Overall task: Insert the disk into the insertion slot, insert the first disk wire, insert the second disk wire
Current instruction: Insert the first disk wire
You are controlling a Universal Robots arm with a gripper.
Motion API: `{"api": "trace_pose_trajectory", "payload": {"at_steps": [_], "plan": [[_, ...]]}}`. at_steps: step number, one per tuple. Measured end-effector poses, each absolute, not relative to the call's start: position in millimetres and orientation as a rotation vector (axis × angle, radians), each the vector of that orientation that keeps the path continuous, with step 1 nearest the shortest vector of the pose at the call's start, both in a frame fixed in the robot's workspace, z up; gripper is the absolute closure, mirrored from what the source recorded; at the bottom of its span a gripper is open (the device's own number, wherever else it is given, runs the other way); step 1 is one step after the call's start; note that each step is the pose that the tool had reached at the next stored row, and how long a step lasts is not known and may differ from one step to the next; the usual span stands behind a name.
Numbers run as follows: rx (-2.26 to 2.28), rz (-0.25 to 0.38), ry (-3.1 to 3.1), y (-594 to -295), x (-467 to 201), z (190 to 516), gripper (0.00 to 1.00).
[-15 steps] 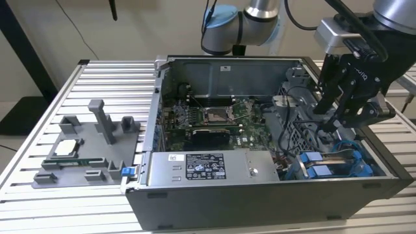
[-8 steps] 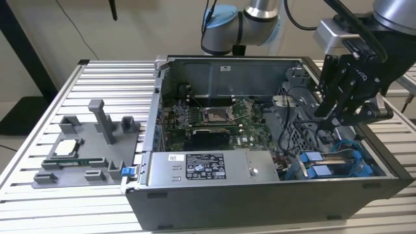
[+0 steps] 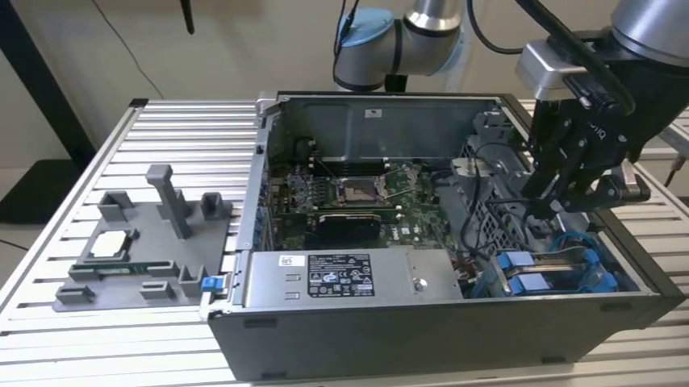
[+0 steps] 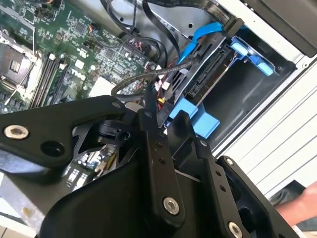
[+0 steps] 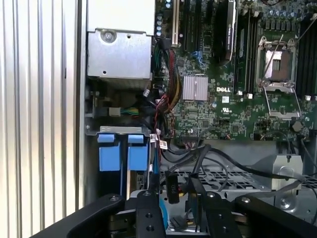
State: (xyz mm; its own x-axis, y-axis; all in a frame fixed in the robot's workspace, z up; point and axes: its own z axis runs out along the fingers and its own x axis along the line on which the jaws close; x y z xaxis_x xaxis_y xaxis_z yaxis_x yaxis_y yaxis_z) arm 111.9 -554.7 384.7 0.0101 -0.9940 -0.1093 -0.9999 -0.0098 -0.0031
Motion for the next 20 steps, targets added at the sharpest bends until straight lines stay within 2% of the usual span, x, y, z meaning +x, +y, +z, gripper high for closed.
{"api": "trace_pose_trajectory", "payload": {"at_steps": [8, 9, 20], "plan": [[-2.165, 0.09, 2.141, -554.6, 105.1, 383.7, 0.0], [-2.165, 0.089, 2.14, -554.6, 104.7, 383.8, 1.0], [-2.16, 0.077, 2.134, -554.6, 104.2, 383.9, 1.0]]}}
